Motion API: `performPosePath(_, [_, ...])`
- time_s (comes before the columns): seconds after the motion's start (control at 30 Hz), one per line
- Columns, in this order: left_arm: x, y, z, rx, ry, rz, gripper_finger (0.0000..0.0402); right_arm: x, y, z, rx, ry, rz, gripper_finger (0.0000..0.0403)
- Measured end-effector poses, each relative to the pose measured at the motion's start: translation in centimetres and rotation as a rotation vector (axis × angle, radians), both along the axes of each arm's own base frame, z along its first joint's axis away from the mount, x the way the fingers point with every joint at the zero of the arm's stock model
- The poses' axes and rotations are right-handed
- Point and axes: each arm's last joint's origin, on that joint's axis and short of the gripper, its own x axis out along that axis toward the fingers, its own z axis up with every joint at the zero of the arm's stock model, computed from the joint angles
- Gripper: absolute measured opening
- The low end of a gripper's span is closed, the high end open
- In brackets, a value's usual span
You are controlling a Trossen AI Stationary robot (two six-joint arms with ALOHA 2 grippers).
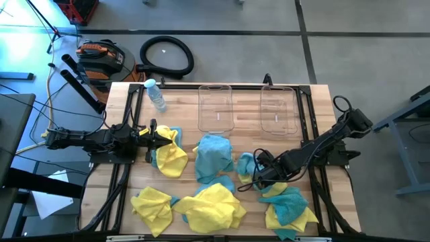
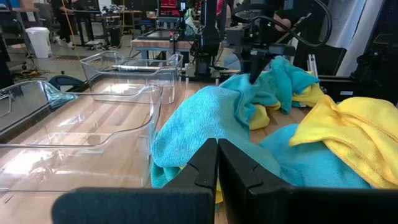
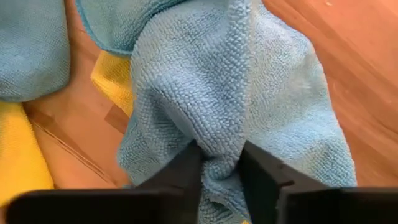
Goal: Sort microfiber towel by color & place in baskets
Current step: Put the blue towel into the right transparent bin
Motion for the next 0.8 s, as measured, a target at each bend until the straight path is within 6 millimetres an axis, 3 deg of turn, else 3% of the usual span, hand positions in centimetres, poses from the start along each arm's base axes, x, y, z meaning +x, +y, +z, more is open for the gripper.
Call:
performPosePath(0.1, [0.0, 0.0, 0.0, 0.000, 0.000, 0.000, 0.0000, -0.1, 0.0, 0.1, 0.002, -0.004, -0.004, 0.0013])
performPosePath(0.27, [0.0, 0.0, 0.0, 0.000, 0.001, 0.000, 0.0000, -0.5, -0.5, 2.4, -0.042, -0.058, -0.018, 0.0018])
performPosePath(0.57, [0.0, 0.0, 0.0, 0.000, 0.001, 0.000, 0.0000, -3.1, -2.8, 11.2, -0.263, -0.229, -0.064, 0.0004])
performPosePath(0.8, [0.0, 0.0, 0.0, 0.000, 0.000, 0.000, 0.0000, -5.8, -6.0, 17.9, -0.520, -0.396, -0.138, 0.0002])
